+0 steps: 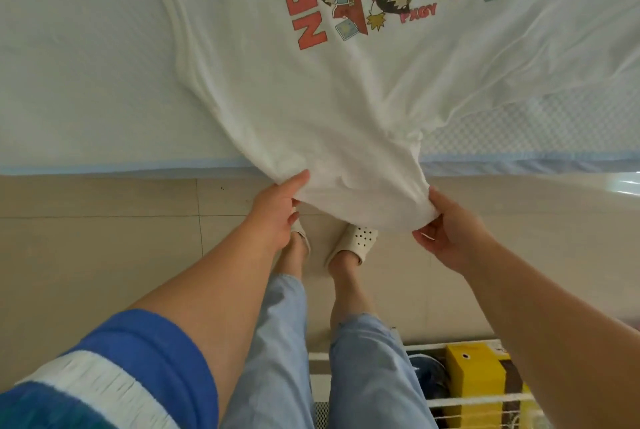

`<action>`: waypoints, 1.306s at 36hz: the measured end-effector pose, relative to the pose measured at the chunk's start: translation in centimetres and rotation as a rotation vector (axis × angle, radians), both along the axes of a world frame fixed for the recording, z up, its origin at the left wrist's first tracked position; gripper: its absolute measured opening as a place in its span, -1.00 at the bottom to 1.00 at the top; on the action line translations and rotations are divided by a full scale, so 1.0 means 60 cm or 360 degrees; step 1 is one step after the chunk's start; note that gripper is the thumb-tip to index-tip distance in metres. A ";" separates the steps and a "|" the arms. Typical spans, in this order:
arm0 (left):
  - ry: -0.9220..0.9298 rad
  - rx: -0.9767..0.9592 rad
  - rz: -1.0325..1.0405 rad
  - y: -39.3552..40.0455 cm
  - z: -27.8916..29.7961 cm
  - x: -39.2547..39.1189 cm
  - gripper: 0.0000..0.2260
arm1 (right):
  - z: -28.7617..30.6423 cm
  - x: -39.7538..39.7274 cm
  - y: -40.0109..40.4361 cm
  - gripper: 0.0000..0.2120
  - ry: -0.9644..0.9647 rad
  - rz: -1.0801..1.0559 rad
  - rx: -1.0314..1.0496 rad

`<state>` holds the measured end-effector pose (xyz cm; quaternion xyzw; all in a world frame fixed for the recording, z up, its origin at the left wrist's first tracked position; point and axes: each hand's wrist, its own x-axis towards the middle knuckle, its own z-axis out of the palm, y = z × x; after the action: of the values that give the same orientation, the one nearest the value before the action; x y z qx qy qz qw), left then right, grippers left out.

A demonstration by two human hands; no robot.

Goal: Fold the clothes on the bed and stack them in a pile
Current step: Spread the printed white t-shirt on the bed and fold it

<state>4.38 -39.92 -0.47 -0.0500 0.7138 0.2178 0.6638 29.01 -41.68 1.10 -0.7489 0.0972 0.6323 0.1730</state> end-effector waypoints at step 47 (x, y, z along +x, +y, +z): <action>0.0918 0.0484 -0.2247 0.218 0.091 0.397 -0.61 | 0.064 0.458 0.283 -0.41 -0.0917 0.0906 0.0343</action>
<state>28.19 -26.83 5.02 0.5668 0.6834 -0.1566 0.4327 56.50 -24.71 4.92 -0.8697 -0.2327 0.4261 0.0886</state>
